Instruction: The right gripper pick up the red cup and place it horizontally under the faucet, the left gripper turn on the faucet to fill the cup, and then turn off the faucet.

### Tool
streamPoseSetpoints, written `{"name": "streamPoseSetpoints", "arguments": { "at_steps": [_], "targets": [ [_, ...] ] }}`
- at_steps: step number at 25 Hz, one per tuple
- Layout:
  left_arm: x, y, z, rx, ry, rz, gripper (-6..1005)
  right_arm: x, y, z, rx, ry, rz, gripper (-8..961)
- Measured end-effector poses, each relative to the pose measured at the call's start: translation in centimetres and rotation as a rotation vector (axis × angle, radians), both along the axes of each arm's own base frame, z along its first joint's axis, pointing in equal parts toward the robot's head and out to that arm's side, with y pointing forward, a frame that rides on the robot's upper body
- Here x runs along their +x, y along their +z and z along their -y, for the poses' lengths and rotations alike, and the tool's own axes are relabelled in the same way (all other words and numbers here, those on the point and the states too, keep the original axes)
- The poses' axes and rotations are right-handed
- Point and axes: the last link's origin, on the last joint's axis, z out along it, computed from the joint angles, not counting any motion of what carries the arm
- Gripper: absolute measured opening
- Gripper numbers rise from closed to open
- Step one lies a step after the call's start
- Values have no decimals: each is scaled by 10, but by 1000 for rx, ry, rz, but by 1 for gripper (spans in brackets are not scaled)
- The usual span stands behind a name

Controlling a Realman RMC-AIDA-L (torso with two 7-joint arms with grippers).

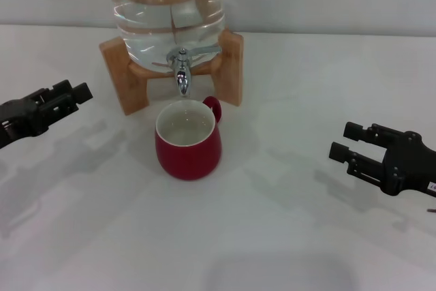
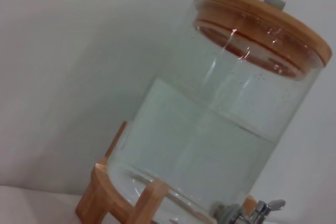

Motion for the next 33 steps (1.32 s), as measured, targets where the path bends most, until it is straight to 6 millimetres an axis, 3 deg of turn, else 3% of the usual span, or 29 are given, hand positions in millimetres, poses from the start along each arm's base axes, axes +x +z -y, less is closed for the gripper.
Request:
{"name": "streamPoseSetpoints", "arguments": {
  "at_steps": [20,26,33],
  "targets": [
    [-4,-22,-1,-70,16,-87,662,0,-2,0,7,6,2,538],
    [-2,-22,-2,-54,-11,-101,873,0,-2,1,6,6,-1,538],
    [-3,-18,-3,-25,-6,-94,887,-1,-2,0,6,7,-2,538]
  ]
}}
